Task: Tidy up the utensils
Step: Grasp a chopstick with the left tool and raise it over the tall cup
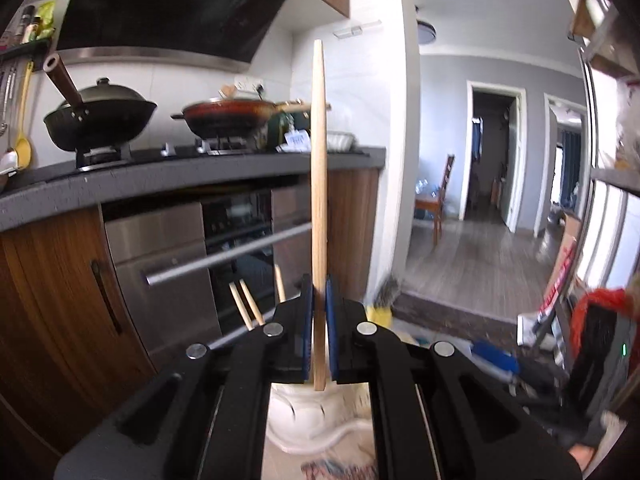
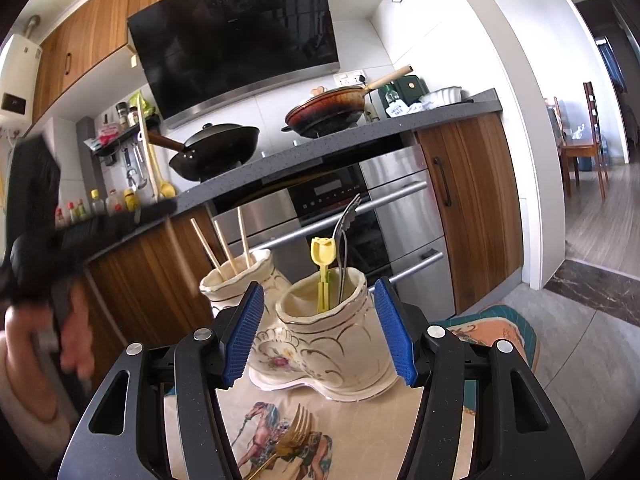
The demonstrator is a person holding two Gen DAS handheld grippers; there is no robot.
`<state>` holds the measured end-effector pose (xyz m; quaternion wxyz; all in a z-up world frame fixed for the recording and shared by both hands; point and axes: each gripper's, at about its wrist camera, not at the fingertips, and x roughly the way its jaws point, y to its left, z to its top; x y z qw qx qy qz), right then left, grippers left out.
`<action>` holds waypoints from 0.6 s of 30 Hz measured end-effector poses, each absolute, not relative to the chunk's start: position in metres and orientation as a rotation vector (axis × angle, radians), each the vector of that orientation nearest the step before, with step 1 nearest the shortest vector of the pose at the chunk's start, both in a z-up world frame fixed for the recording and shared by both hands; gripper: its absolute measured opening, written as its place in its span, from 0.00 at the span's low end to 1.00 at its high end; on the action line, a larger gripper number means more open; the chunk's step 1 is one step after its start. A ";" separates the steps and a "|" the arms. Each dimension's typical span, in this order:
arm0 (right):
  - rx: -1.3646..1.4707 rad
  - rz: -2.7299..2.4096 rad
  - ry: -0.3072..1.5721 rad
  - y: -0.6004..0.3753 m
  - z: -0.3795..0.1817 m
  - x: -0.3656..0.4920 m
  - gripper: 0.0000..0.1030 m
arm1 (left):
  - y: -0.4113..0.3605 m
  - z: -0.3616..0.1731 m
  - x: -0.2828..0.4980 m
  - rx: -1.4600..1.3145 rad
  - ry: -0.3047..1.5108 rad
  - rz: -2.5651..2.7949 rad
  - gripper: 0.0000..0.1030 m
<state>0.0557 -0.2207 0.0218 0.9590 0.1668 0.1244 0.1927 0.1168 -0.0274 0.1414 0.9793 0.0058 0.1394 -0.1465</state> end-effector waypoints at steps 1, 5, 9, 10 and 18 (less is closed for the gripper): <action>0.337 0.390 0.254 -0.221 0.022 0.056 0.57 | -0.027 0.147 0.125 0.012 0.274 -0.280 0.06; 0.332 0.397 0.258 -0.219 0.020 0.057 0.57 | -0.036 0.139 0.154 0.010 0.325 -0.266 0.06; 0.328 0.404 0.256 -0.220 0.020 0.057 0.57 | -0.047 0.109 0.162 0.050 0.382 -0.259 0.06; 0.328 0.405 0.257 -0.220 0.020 0.058 0.57 | -0.047 0.103 0.162 0.051 0.393 -0.263 0.06; 0.314 0.402 0.273 -0.216 0.018 0.059 0.58 | -0.039 0.076 0.162 0.056 0.462 -0.248 0.08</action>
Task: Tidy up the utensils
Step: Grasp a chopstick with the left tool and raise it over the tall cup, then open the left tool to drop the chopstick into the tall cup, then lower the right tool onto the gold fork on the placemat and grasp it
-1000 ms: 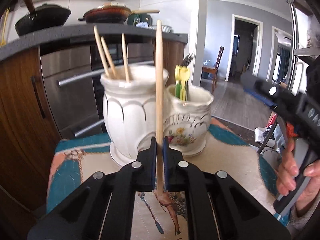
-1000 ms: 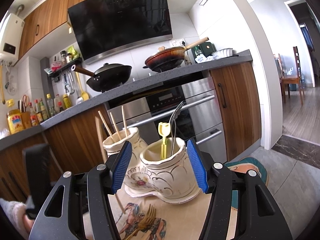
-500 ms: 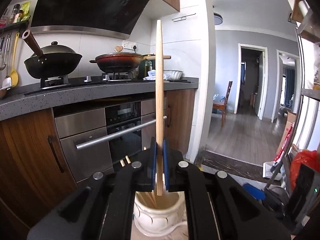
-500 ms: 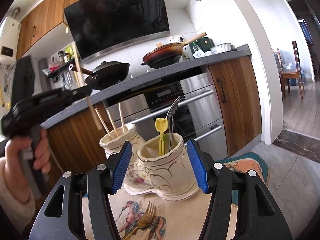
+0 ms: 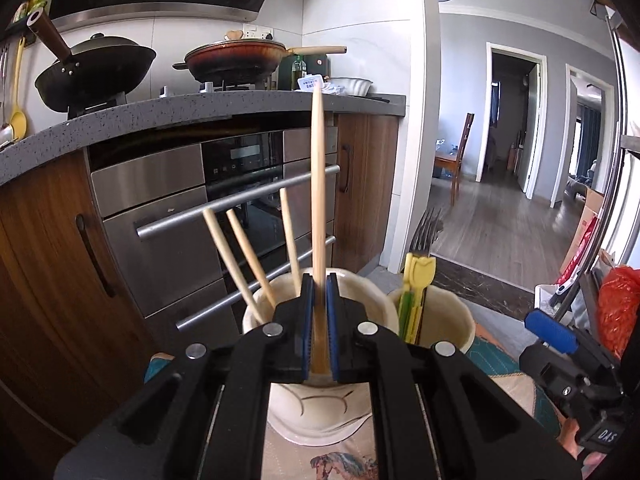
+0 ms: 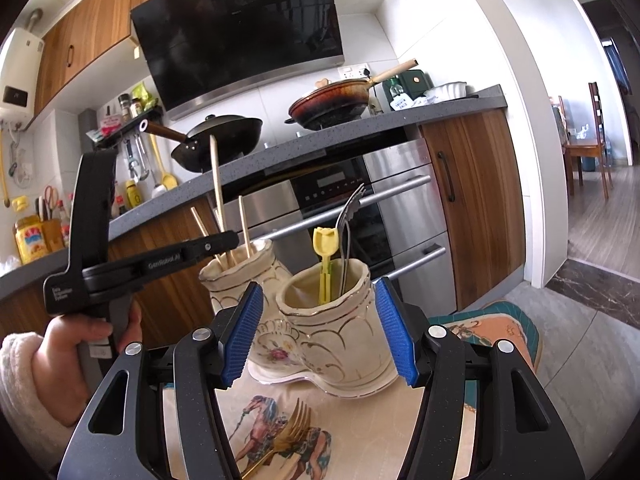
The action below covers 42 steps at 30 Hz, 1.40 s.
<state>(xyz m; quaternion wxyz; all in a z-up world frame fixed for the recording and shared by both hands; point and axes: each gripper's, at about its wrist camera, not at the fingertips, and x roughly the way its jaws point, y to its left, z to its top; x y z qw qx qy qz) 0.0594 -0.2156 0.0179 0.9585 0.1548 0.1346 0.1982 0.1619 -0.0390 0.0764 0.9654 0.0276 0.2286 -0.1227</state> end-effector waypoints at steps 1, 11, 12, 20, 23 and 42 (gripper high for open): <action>0.312 0.402 0.274 -0.215 0.018 0.060 0.58 | -0.038 0.077 0.161 0.056 0.461 -0.245 0.09; 0.305 0.332 0.364 -0.214 0.019 0.055 0.61 | -0.010 0.079 0.113 0.036 0.448 -0.244 0.32; 0.306 0.327 0.381 -0.214 0.019 0.053 0.62 | -0.007 0.077 0.107 0.046 0.454 -0.244 0.37; 0.177 0.292 0.564 -0.193 0.000 0.020 0.67 | 0.014 0.037 0.060 0.038 0.569 -0.273 0.56; 0.132 0.295 0.634 -0.183 -0.015 0.009 0.67 | 0.015 0.020 0.045 0.038 0.606 -0.282 0.65; 0.101 0.319 0.847 -0.119 -0.048 0.040 0.43 | 0.026 -0.033 0.025 -0.063 0.694 -0.318 0.75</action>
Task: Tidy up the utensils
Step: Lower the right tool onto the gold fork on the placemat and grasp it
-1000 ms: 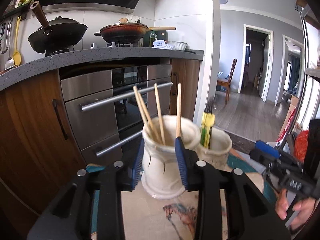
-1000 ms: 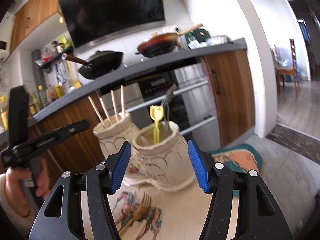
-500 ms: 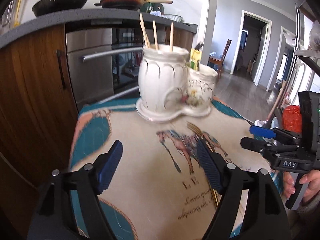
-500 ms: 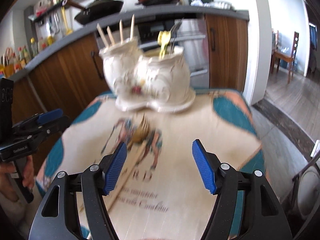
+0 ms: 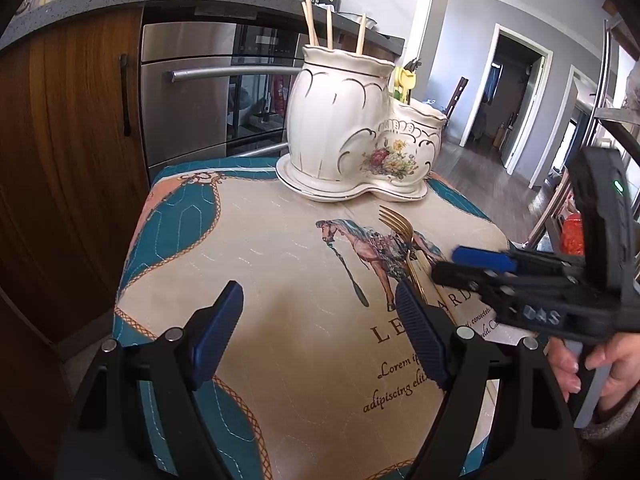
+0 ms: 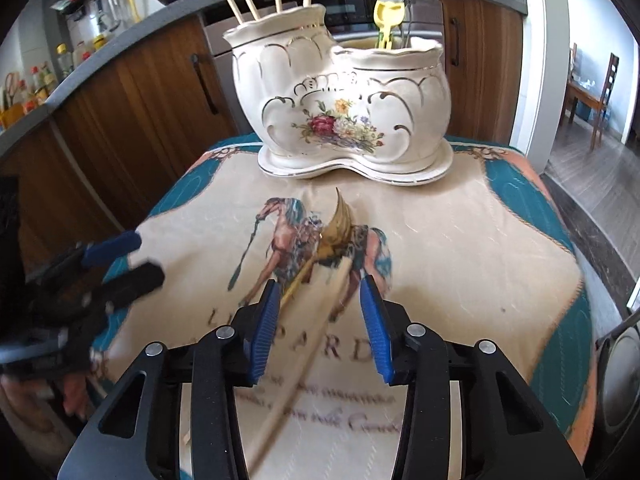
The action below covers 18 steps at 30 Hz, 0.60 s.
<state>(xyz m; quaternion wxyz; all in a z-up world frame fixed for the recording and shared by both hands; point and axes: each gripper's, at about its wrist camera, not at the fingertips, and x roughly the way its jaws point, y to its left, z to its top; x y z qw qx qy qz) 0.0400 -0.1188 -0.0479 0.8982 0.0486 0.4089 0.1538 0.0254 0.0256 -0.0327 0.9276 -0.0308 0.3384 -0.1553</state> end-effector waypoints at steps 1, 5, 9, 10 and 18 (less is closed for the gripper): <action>0.103 0.304 0.850 -0.115 -0.049 0.048 0.43 | 0.025 -0.033 0.025 -0.057 0.693 -0.319 0.75; 0.086 0.255 0.874 -0.104 -0.051 0.069 0.38 | 0.024 -0.035 0.025 -0.043 0.683 -0.322 0.75; 0.099 0.212 0.925 -0.103 -0.060 0.085 0.25 | 0.028 -0.037 0.027 -0.067 0.692 -0.339 0.75; 0.110 0.208 0.925 -0.104 -0.059 0.087 0.21 | 0.028 -0.037 0.027 -0.071 0.692 -0.341 0.75; 0.303 0.243 0.924 -0.129 -0.057 0.086 0.13 | 0.028 -0.039 0.028 -0.078 0.696 -0.356 0.75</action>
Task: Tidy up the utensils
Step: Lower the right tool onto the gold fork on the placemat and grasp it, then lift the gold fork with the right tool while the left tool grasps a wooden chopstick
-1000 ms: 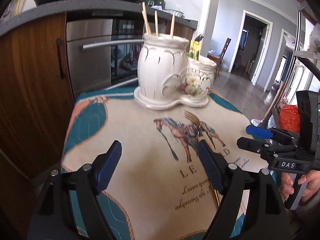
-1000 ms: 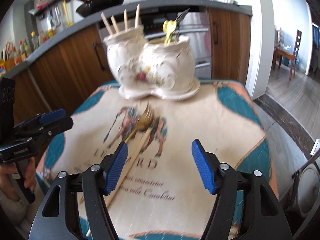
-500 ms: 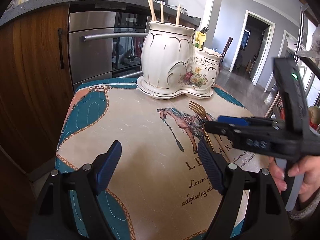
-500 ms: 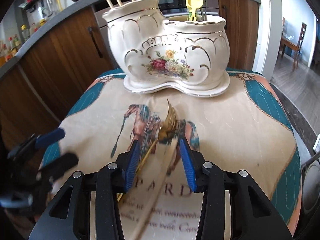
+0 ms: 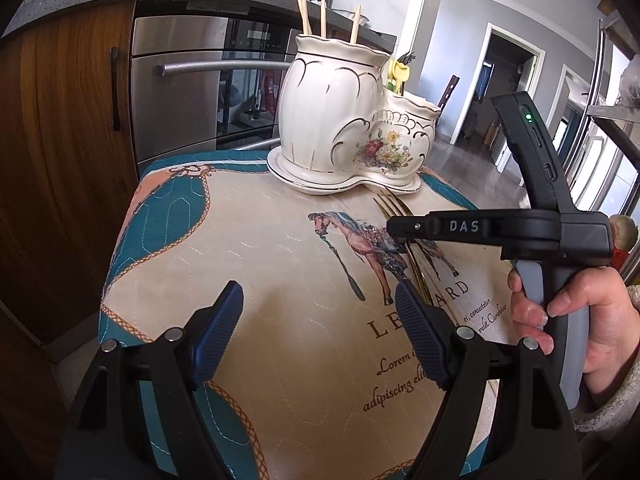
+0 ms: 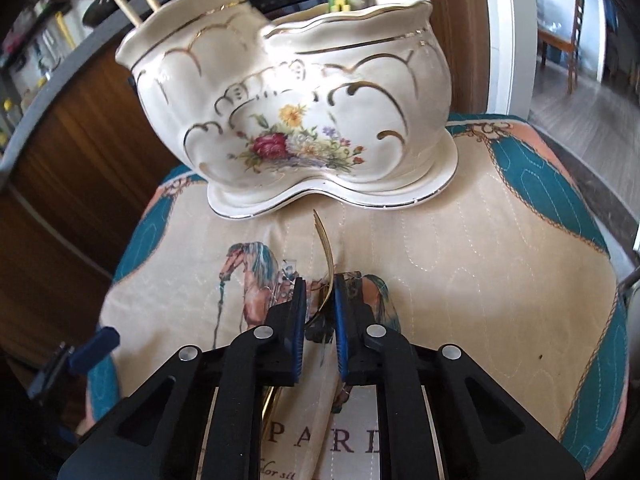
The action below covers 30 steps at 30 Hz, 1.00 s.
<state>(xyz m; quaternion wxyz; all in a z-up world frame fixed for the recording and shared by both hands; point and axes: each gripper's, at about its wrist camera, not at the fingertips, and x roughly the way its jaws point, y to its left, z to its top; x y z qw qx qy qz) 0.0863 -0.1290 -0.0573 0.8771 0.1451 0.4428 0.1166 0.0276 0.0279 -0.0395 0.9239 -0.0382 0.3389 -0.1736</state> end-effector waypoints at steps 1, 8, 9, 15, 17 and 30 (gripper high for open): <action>0.329 0.261 0.922 -0.132 -0.056 0.084 0.12 | 0.028 -0.040 0.028 -0.079 0.697 -0.355 0.75; 0.456 0.356 0.843 -0.151 -0.037 0.058 0.07 | 0.022 -0.039 0.025 -0.058 0.695 -0.362 0.75; 0.481 0.371 0.828 -0.154 -0.035 0.056 0.07 | 0.022 -0.038 0.025 -0.058 0.697 -0.366 0.75; 0.668 0.475 0.757 -0.191 -0.023 0.037 0.05 | 0.006 -0.035 0.022 -0.039 0.718 -0.400 0.75; 0.701 0.488 0.732 -0.202 -0.018 0.030 0.04 | -0.001 -0.034 0.021 -0.024 0.726 -0.411 0.75; 0.650 0.418 0.571 -0.243 0.026 0.008 0.04 | -0.052 -0.034 0.014 -0.009 0.813 -0.500 0.62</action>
